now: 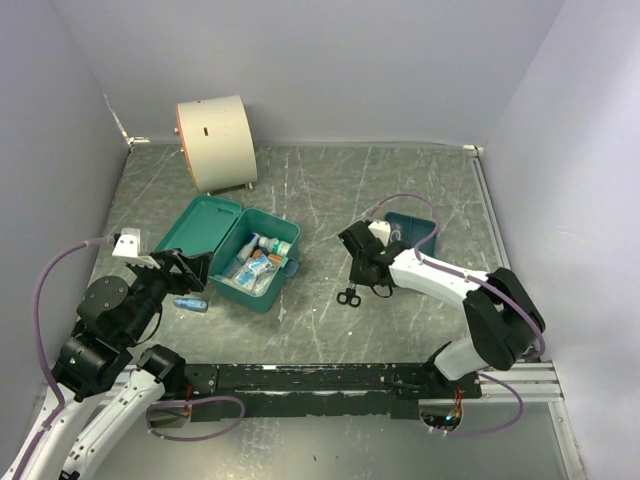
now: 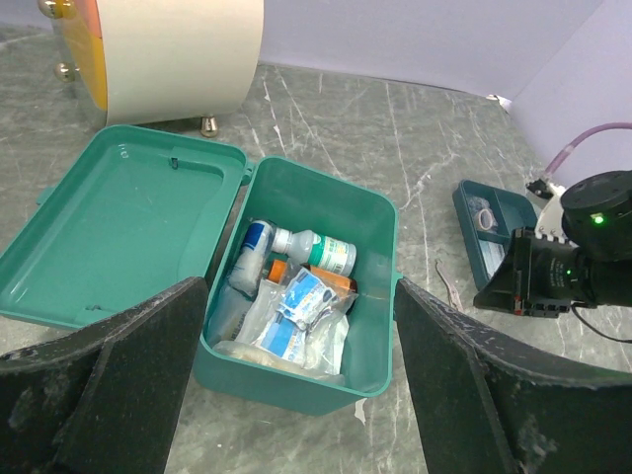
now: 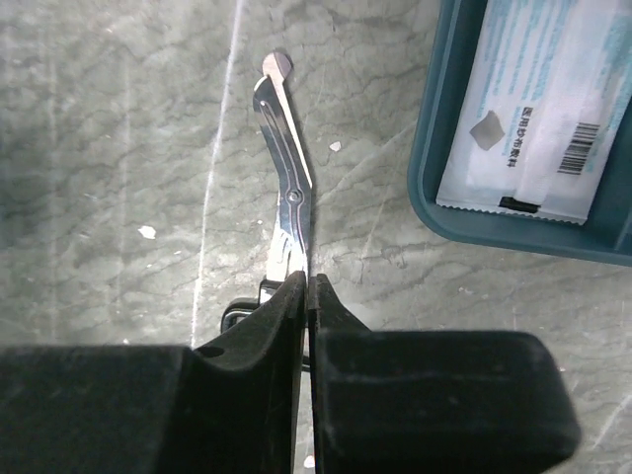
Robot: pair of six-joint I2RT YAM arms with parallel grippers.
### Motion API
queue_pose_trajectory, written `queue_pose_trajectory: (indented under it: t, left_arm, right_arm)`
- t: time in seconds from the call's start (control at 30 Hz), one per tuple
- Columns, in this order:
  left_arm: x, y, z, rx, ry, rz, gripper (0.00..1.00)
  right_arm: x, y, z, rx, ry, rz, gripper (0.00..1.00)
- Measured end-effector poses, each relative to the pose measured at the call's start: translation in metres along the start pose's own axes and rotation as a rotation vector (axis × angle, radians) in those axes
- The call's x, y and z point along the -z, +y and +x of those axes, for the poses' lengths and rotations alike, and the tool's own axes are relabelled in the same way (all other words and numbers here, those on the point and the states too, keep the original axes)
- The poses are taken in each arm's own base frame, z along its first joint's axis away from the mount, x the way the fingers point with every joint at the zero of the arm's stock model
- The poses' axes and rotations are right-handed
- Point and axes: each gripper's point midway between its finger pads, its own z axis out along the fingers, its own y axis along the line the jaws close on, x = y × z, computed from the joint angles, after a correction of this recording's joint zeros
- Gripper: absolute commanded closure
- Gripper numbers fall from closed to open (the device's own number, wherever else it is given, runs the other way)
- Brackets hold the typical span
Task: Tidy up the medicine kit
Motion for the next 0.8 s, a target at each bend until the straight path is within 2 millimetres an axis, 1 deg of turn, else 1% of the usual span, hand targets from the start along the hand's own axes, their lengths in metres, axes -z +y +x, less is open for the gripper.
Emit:
queue_pose_trajectory:
  t: [0.1, 0.17, 0.23, 0.33, 0.5, 0.67, 0.8]
  left_arm:
    - [0.0, 0.0, 0.0, 0.0, 0.0, 0.0, 0.12]
    - [0.0, 0.0, 0.0, 0.0, 0.0, 0.0, 0.12]
    - [0.0, 0.0, 0.0, 0.0, 0.0, 0.0, 0.12]
    - [0.0, 0.0, 0.0, 0.0, 0.0, -0.001, 0.12]
    - [0.0, 0.001, 0.0, 0.0, -0.001, -0.007, 0.12]
    - [0.001, 0.002, -0.001, 0.001, -0.007, -0.011, 0.12]
    - [0.002, 0.003, -0.001, 0.001, -0.008, -0.015, 0.12]
  right_arm:
    - [0.008, 0.001, -0.009, -0.011, -0.037, -0.014, 0.86]
    - [0.009, 0.002, -0.011, -0.01, -0.046, -0.019, 0.81]
    - [0.006, 0.001, -0.009, 0.002, -0.037, -0.013, 0.77]
    - [-0.003, 0.003, -0.004, 0.032, -0.002, 0.009, 0.71]
    - [-0.018, 0.009, -0.002, 0.062, 0.038, 0.038, 0.69]
    - [-0.022, 0.012, -0.004, 0.067, 0.042, 0.045, 0.65]
    - [-0.026, 0.009, -0.002, 0.065, 0.043, 0.067, 0.66]
